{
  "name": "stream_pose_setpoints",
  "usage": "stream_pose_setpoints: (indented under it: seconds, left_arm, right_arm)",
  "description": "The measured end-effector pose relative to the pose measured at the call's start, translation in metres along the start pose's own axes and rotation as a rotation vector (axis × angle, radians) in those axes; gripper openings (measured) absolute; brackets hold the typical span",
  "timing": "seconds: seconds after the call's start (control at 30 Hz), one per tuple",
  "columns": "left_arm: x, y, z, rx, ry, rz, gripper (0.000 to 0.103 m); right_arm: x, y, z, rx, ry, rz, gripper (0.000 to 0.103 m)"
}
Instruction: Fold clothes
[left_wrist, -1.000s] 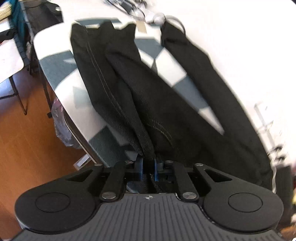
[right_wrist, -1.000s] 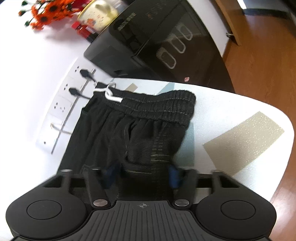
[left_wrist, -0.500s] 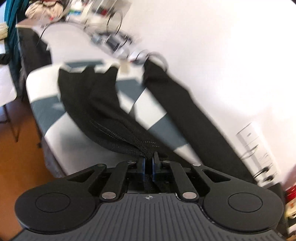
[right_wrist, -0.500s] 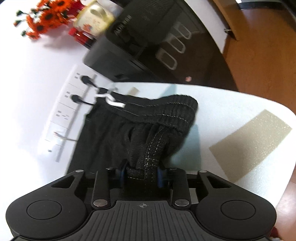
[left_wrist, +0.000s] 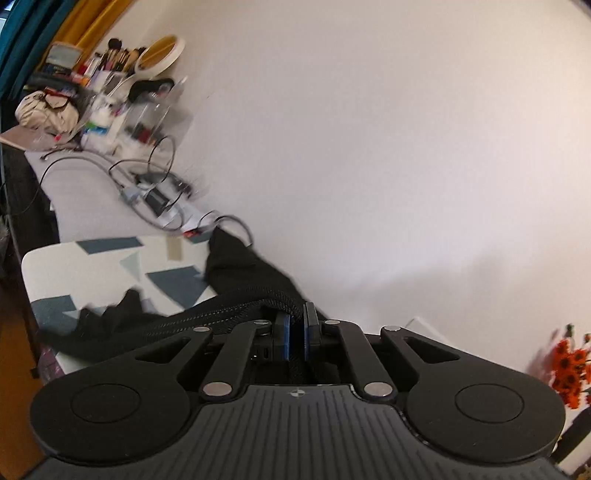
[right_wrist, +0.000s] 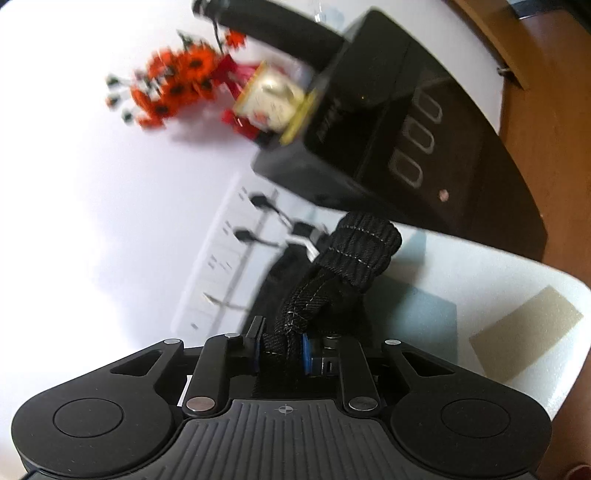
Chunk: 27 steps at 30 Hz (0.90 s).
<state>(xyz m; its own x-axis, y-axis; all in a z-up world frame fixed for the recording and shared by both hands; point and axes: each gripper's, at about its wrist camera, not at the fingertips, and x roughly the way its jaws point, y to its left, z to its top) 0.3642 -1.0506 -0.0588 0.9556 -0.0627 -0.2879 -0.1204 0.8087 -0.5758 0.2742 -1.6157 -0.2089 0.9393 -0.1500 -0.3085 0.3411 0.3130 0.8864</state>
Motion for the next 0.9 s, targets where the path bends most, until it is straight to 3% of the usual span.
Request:
stream_pose_setpoints:
  seconds: [0.23,0.47,0.9]
  left_arm:
    - [-0.033,-0.016,0.006,-0.003,-0.070,-0.037,0.007]
    - [-0.042,-0.030,0.014,0.021,-0.108,-0.064,0.007]
    - [0.031,-0.042,0.027,-0.008,-0.040,-0.064,0.007]
  right_arm:
    - [-0.035,0.008,0.019,-0.004,-0.076,0.054,0.016]
    - [-0.044,0.002,0.022,-0.019,-0.023,0.035,0.016]
    - [-0.016,0.025,0.028,-0.059,0.070,-0.093,0.017]
